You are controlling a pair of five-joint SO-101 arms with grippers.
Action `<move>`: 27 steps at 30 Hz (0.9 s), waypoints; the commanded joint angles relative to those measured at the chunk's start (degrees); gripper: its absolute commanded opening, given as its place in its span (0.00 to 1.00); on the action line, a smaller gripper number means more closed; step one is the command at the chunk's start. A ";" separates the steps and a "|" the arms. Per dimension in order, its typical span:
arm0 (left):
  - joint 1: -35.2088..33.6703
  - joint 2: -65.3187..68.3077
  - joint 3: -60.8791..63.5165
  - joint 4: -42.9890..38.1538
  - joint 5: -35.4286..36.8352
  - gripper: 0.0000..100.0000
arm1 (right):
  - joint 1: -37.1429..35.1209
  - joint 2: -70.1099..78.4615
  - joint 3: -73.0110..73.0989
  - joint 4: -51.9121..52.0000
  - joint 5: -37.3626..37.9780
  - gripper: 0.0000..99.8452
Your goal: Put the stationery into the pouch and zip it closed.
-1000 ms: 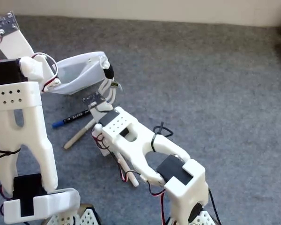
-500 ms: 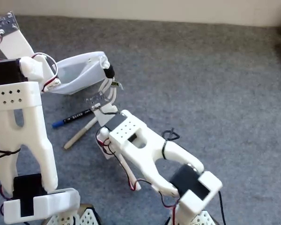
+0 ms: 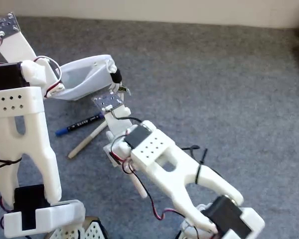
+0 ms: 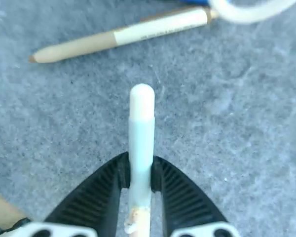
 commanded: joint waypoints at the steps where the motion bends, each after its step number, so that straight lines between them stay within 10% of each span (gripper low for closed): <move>1: -1.27 0.22 0.75 -0.53 0.62 0.01 | 1.27 -7.08 3.12 -6.55 -0.35 0.01; 27: -1.27 0.22 0.75 -0.53 0.53 0.01 | 1.36 -38.73 24.04 -28.70 -0.18 0.01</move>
